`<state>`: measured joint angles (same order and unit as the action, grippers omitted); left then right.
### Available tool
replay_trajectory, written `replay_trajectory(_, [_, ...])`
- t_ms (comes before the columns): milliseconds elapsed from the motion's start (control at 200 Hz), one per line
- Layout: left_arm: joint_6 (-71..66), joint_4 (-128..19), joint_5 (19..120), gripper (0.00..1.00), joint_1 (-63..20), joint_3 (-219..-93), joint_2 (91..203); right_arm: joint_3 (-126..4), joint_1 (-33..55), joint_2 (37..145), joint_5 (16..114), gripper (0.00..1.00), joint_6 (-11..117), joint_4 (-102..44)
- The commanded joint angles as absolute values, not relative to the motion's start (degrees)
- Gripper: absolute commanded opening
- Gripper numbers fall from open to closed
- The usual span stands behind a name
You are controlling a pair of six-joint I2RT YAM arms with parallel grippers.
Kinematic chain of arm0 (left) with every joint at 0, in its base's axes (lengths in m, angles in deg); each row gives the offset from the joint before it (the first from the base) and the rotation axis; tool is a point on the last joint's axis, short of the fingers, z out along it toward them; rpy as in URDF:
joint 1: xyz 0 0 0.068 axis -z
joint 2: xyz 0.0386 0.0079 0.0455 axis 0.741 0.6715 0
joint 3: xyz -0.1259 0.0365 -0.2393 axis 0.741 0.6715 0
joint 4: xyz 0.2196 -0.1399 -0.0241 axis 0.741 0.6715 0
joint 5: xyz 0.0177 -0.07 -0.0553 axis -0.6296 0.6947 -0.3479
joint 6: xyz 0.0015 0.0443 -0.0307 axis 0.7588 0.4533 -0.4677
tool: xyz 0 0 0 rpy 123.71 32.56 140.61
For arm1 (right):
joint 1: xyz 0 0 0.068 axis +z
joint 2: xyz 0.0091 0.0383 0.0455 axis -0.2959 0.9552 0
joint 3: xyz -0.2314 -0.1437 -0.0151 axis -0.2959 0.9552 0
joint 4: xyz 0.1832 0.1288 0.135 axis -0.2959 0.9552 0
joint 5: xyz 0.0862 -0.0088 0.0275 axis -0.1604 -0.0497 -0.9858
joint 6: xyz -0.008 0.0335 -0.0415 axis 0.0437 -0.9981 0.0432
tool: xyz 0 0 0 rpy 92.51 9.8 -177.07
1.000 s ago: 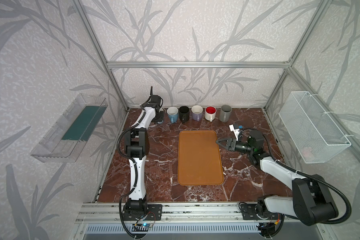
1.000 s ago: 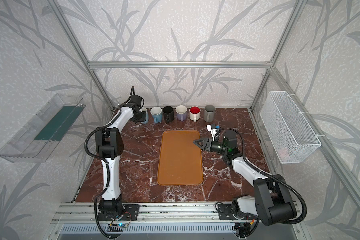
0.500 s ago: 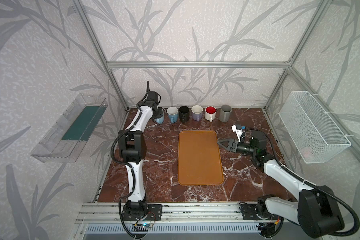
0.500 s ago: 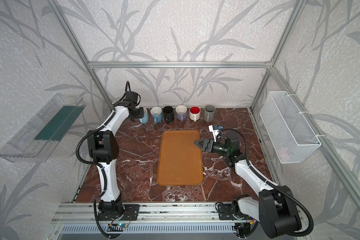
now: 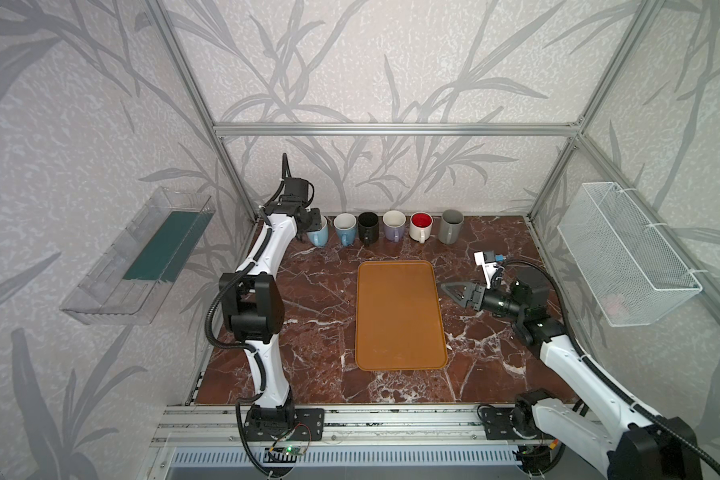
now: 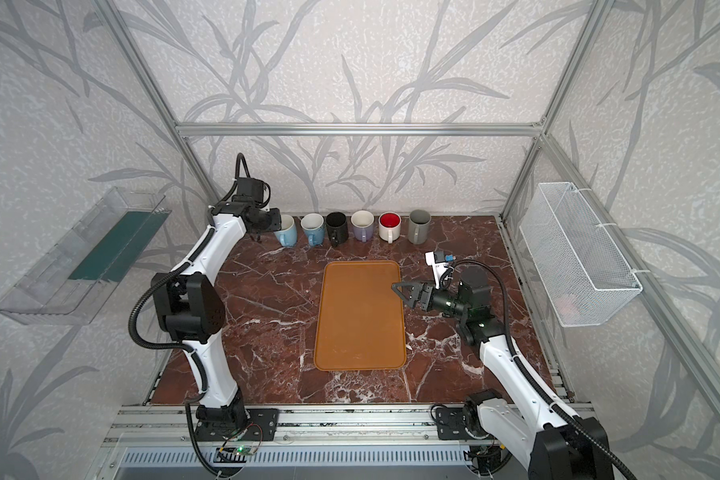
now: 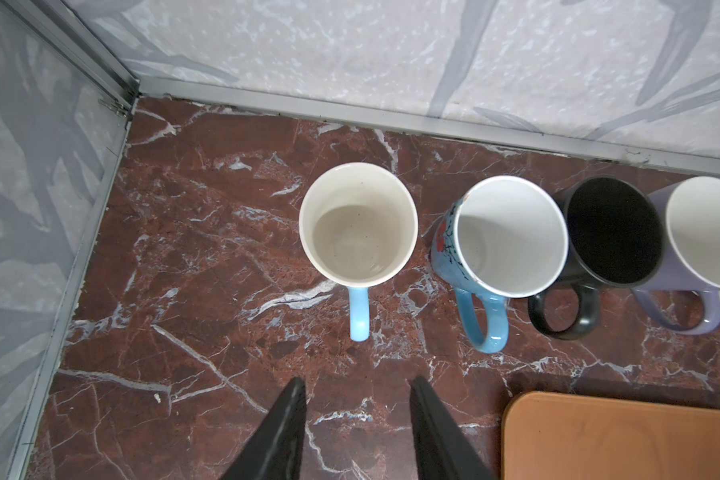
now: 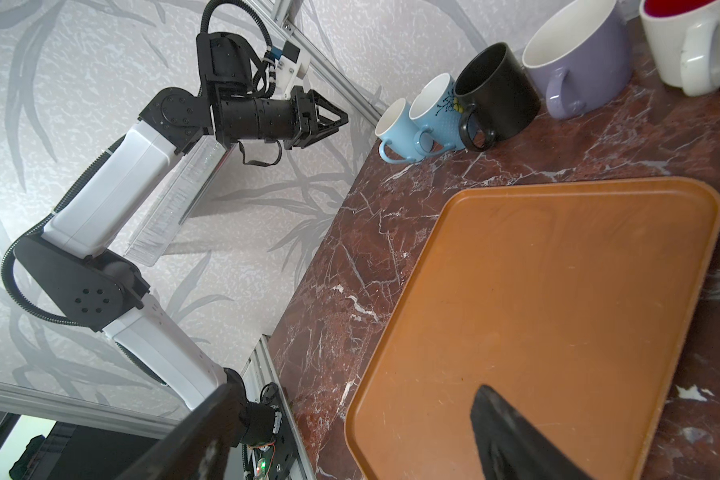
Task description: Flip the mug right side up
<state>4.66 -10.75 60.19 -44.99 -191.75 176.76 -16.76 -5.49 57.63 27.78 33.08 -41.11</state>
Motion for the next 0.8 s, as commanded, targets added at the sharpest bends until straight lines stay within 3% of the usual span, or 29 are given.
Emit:
replay_trajectory(0, [4.79,-10.82,61.02,0.5,-45.36,-191.24,172.9,-16.41,-5.66,55.1,29.29,0.91,33.96,-37.71])
replay_trajectory(110, [4.76,-10.18,61.46,0.6,-45.37,-190.92,170.75,-16.09,-5.62,53.03,30.18,1.0,33.98,-36.18])
replay_trajectory(180, [5.06,-9.91,61.48,0.66,-45.45,-190.36,169.24,-15.86,-5.67,51.85,31.48,0.99,33.97,-35.55])
replay_trajectory(220, [5.3,-9.81,61.44,0.77,-45.44,-189.79,168.11,-16.26,-5.7,51.26,32.68,0.99,35.99,-33.69])
replay_trajectory(255, [5.5,-9.82,61.19,0.96,-45.49,-189.34,167.17,-16.94,-5.74,50.94,33.38,0.99,37.08,-31.91])
replay_trajectory(270, [5.57,-9.92,61.07,0.99,-45.53,-189.08,166.81,-17.18,-5.64,50.92,33.47,0.99,37.43,-31.2])
replay_trajectory(580, [7.77,-9.8,54.95,0.99,-47.14,-182.45,157.51,-22.8,-5.79,47.77,43.39,0.99,44.94,-17.84])
replay_trajectory(795, [5.61,-18.08,51.92,0.99,-49.42,-164.85,148.67,-23.48,-6.05,46.69,45.68,0.99,46.4,-17.3])
